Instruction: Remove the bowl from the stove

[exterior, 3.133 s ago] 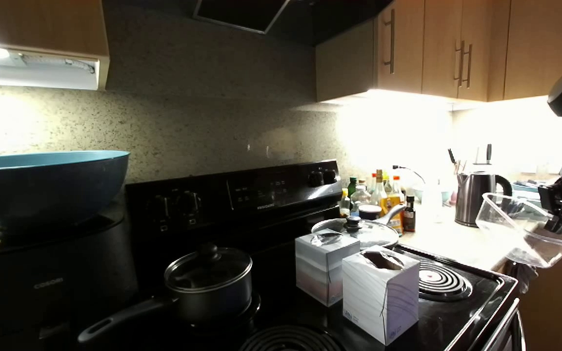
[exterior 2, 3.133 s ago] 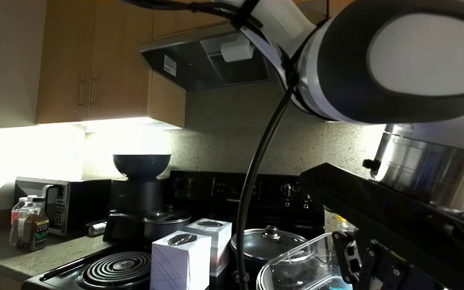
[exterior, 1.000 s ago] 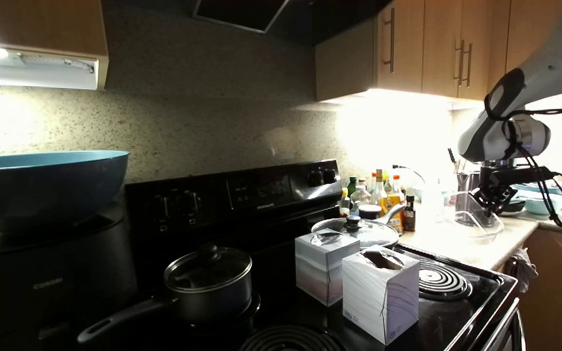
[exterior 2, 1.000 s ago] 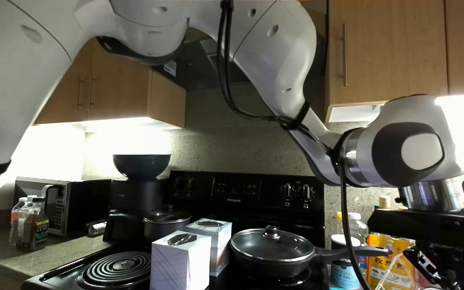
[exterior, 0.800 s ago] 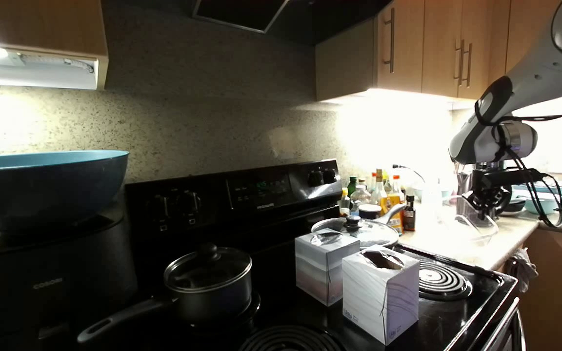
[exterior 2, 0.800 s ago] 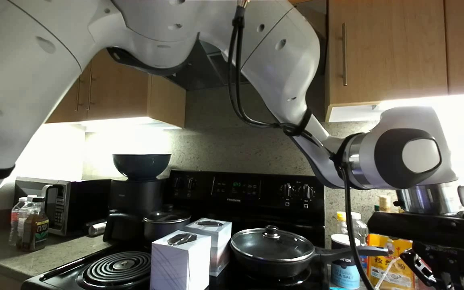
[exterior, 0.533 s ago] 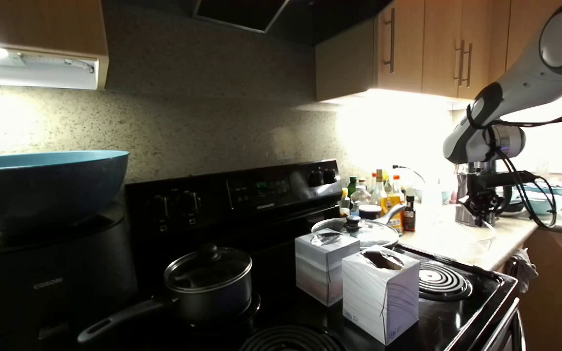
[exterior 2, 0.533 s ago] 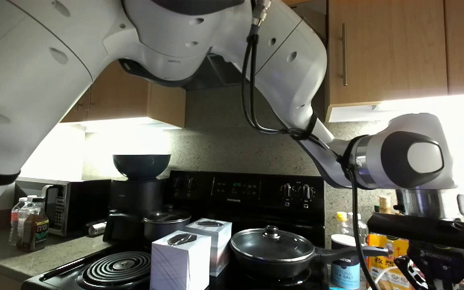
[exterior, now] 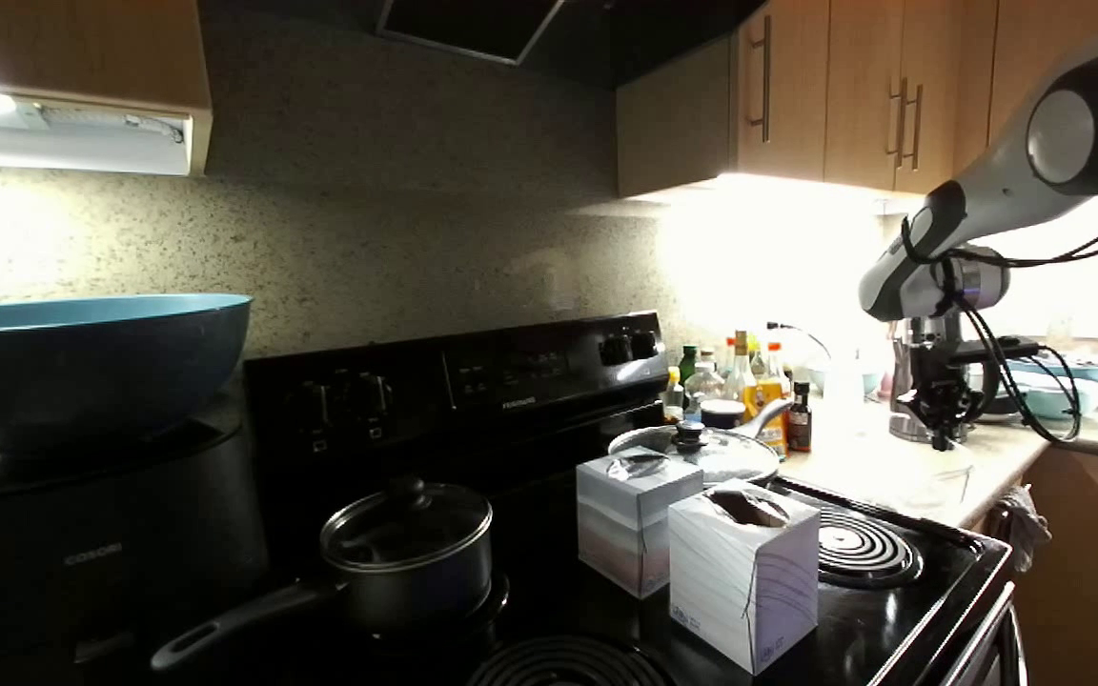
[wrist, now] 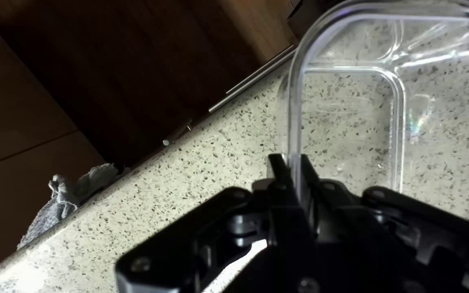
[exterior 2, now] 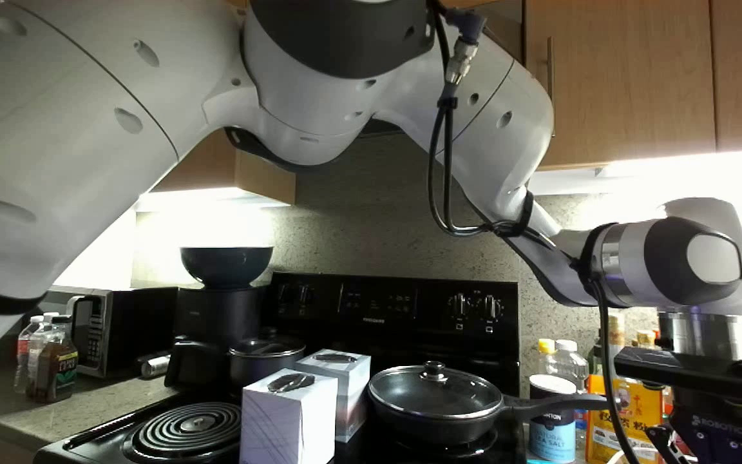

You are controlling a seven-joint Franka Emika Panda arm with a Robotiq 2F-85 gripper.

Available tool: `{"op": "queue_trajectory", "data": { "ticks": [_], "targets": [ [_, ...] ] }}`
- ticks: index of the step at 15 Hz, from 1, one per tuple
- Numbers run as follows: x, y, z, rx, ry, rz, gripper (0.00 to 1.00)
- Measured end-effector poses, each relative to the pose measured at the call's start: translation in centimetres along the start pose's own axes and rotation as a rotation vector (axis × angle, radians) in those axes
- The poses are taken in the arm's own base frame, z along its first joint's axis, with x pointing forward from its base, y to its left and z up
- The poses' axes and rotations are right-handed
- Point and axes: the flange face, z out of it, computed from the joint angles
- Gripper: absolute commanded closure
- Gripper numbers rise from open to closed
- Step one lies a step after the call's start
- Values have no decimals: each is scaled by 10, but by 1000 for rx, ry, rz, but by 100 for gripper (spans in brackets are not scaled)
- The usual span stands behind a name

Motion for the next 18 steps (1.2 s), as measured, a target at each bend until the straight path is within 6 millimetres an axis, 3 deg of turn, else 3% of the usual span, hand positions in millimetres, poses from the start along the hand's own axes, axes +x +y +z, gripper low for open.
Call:
{"op": "queue_trajectory", "data": {
  "ticks": [9,13,14,18],
  "targets": [
    [31,-1,17,-66,6,-39,98],
    [43,-4,13,-100,24,-62,98],
    [45,-5,12,-107,27,-68,69],
    [53,-6,15,-139,29,-84,47]
  ]
}}
